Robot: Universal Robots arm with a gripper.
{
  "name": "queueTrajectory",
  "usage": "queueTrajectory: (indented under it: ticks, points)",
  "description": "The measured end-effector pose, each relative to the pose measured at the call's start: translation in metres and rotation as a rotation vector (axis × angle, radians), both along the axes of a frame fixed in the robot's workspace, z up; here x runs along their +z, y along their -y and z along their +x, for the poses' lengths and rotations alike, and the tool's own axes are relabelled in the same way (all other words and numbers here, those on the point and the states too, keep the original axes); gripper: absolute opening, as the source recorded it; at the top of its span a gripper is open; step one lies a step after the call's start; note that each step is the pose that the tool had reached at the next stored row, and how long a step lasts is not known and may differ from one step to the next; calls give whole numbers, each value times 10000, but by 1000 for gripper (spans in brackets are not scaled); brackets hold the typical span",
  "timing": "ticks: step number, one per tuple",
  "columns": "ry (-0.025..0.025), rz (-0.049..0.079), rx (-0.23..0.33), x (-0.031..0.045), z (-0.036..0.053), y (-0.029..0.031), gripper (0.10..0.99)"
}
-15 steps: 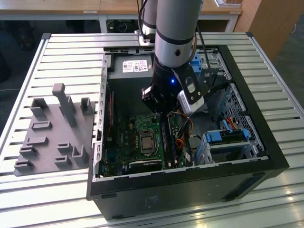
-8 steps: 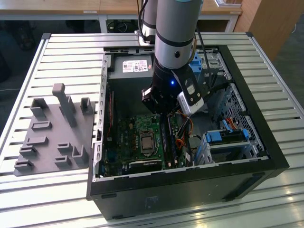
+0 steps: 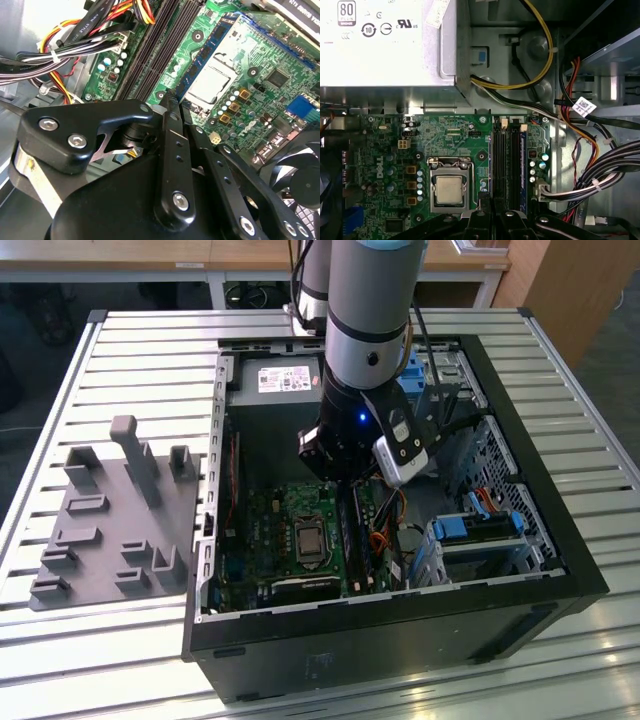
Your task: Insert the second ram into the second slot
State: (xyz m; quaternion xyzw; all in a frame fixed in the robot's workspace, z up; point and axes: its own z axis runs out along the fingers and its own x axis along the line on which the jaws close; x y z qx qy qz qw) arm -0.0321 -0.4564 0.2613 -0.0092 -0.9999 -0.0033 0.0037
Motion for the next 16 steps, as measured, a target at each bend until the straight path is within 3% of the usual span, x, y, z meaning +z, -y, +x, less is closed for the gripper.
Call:
queueTrajectory:
  ticks: [16]
  points:
    - [1, 2, 0, -79, 0, 0, 137]
